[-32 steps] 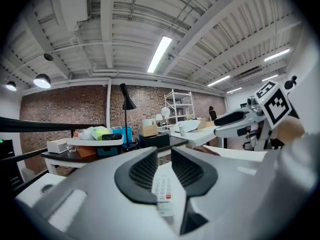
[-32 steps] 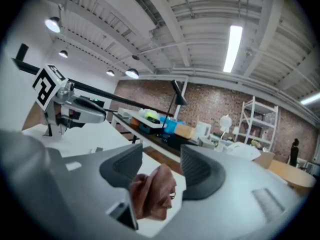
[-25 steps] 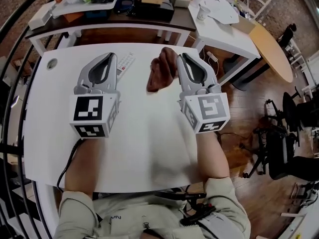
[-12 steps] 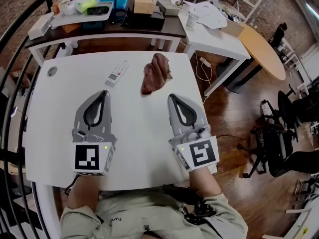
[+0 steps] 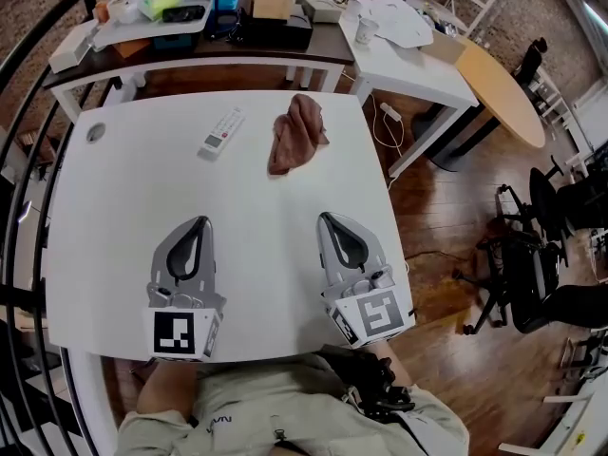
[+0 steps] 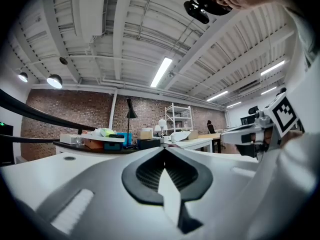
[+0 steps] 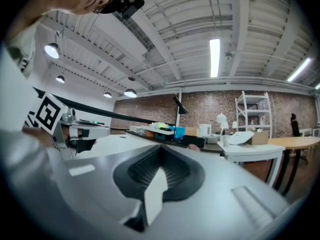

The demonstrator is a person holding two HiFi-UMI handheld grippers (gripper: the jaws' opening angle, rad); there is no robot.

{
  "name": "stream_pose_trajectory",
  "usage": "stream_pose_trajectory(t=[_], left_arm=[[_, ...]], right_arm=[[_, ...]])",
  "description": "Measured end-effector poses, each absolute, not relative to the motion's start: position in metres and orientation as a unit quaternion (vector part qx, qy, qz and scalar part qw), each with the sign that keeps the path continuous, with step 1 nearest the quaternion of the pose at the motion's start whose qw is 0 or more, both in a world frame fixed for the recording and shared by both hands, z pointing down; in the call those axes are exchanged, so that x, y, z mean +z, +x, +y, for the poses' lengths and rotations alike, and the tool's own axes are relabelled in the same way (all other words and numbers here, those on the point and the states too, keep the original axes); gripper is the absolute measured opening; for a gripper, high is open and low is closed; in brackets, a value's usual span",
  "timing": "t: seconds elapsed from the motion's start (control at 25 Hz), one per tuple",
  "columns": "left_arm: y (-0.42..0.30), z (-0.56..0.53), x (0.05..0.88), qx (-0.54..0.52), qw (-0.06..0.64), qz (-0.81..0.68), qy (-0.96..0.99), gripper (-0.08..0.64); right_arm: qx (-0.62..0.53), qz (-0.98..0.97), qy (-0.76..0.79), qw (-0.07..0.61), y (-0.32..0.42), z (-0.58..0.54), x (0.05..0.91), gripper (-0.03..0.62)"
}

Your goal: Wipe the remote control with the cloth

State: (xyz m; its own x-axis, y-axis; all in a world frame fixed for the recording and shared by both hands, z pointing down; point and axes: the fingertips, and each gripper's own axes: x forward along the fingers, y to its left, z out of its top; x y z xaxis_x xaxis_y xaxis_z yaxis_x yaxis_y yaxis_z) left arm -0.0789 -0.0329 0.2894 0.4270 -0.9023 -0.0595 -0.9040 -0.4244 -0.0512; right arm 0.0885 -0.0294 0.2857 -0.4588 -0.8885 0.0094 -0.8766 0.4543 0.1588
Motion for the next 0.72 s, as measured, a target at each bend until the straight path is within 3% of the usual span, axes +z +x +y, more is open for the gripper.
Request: stream_pose_trajectory(t=[0.2, 0.72], left_arm=[[-0.076, -0.019, 0.292, 0.036, -0.004, 0.538, -0.842, 0.005], [-0.071, -0.019, 0.306, 0.005, -0.032, 0.535, -0.844, 0.005]], right_arm=[[-0.057, -0.850, 0.520, 0.058, 0.089, -0.022, 0.299, 0.003], [-0.016, -0.857, 0.510, 0.072, 0.083, -0.020, 0.316, 0.002]])
